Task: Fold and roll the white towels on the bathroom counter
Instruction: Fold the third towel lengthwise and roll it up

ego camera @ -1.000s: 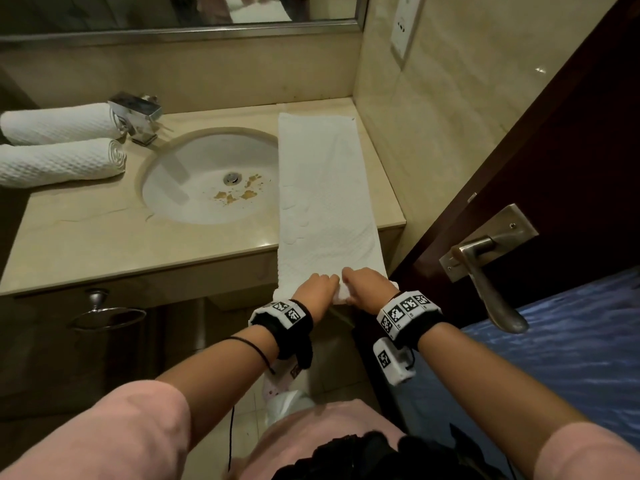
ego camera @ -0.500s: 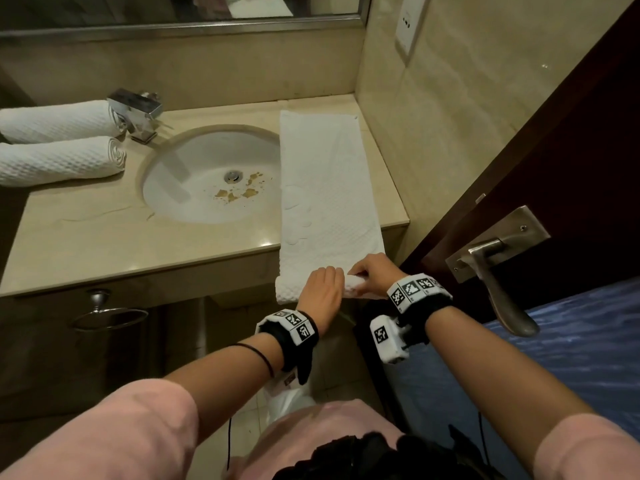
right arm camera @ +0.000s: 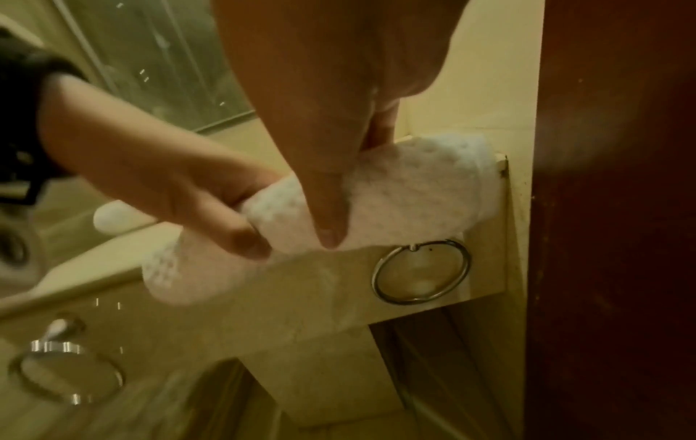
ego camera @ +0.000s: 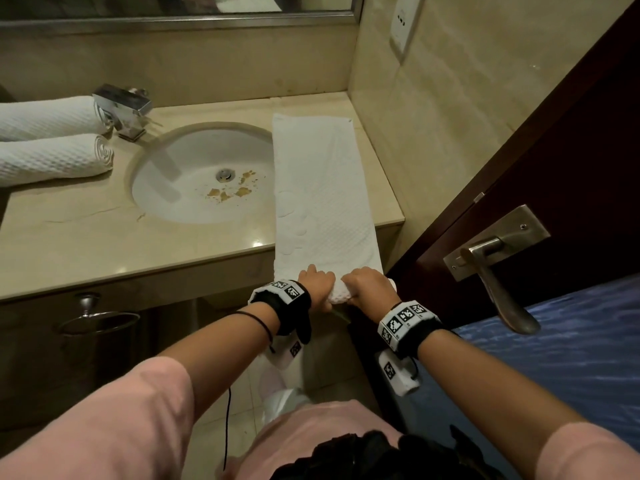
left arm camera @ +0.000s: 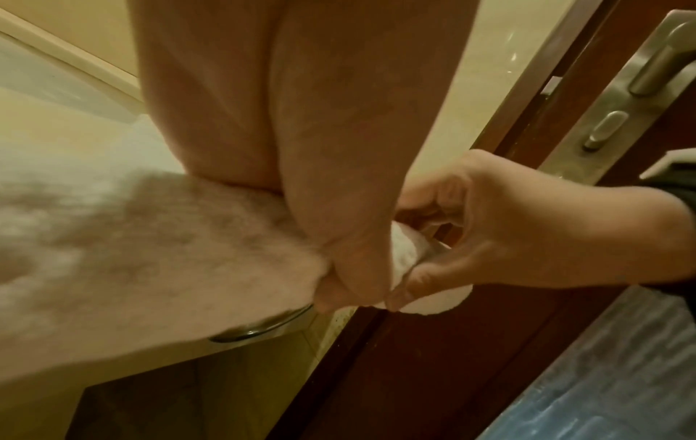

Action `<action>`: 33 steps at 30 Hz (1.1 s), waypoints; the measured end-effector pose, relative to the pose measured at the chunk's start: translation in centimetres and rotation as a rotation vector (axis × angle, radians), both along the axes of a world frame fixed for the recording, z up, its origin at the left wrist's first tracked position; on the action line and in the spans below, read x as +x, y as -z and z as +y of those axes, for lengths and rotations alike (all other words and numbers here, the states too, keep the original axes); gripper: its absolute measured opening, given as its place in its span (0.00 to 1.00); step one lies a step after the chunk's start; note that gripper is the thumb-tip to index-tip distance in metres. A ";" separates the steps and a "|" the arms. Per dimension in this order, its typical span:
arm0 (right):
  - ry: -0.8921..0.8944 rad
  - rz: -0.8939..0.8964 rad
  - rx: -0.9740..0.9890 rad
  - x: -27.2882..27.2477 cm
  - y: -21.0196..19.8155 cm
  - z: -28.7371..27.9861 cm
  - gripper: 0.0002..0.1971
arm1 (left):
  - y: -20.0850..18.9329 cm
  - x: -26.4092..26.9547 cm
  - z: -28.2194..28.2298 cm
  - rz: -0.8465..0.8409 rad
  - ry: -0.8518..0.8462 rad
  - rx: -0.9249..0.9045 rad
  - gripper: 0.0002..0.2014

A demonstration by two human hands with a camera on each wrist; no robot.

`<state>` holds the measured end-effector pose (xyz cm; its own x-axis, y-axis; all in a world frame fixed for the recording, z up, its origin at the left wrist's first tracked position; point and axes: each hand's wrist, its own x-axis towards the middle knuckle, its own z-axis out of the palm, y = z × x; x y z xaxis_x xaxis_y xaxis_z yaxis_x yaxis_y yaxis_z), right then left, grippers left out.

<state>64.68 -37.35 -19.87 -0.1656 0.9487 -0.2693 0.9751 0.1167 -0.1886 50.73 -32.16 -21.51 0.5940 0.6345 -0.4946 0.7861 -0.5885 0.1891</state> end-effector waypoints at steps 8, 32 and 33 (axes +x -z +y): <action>0.118 0.105 -0.245 1.2 -1.7 2.6 0.22 | 0.2 -0.6 -2.5 -0.078 0.021 0.289 0.16; 0.076 0.077 -0.236 1.0 -0.6 3.3 0.23 | -0.4 -0.6 -1.3 -0.070 -0.006 0.202 0.17; 0.078 0.076 -0.198 0.8 -0.3 2.9 0.24 | -0.4 -0.6 -0.7 -0.075 -0.009 0.161 0.17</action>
